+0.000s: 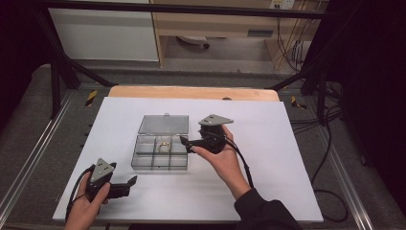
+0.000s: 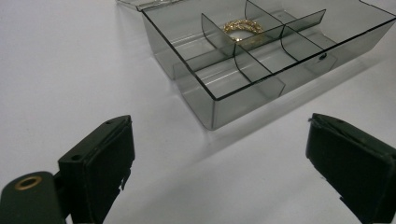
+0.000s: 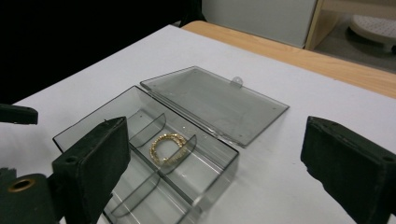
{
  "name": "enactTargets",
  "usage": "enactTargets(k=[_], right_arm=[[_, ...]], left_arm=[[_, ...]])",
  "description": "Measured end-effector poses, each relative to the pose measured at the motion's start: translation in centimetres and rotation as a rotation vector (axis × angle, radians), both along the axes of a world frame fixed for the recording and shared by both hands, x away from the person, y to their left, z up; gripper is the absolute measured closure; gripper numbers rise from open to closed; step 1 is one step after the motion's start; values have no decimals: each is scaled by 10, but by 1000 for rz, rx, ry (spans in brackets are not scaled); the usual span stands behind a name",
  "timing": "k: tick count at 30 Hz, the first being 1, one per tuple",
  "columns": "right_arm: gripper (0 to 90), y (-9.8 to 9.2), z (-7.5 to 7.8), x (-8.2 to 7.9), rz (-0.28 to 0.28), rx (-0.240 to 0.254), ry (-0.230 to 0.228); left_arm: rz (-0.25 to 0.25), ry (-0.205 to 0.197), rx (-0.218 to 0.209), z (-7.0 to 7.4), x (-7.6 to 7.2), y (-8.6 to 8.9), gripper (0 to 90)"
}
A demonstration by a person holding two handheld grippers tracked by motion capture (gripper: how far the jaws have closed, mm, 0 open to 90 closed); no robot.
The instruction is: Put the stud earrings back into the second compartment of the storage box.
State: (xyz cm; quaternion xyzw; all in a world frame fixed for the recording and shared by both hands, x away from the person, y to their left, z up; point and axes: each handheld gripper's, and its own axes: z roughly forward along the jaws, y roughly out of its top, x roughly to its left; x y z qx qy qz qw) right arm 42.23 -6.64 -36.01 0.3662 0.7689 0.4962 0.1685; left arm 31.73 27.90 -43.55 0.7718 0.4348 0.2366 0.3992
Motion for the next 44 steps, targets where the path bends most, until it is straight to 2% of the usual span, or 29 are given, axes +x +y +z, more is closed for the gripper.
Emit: enactTargets(k=[6, 12, 24, 27, 32, 35, 38, 41, 44], right_arm=[[57, -36, 6, -14, -14, 18, -36], [59, -76, 6, -29, -51, 63, -61], [54, -147, -13, -67, -158, 44, -128], [52, -165, -19, -74, -204, 66, -139], [51, -183, -30, -82, -250, 79, -125], [48, -188, -40, -88, -272, 52, -114], [48, -191, -51, -91, -280, 59, -74], [48, -192, -59, -91, -286, 34, -40], [53, -191, -71, -87, -311, 31, -3]], left_arm=[[15, 0, -4, 0, 0, 0, 83], [27, -6, -10, 0, -2, 1, 84], [47, -20, -40, 2, -3, 4, 83], [45, -25, -46, 3, -4, 4, 83], [41, -35, -55, 4, -4, 3, 83], [35, -35, -55, 4, -4, 3, 83], [30, -37, -55, 5, -4, 3, 83], [27, -37, -54, 5, -4, 3, 83], [21, -37, -52, 5, -4, 2, 83]])
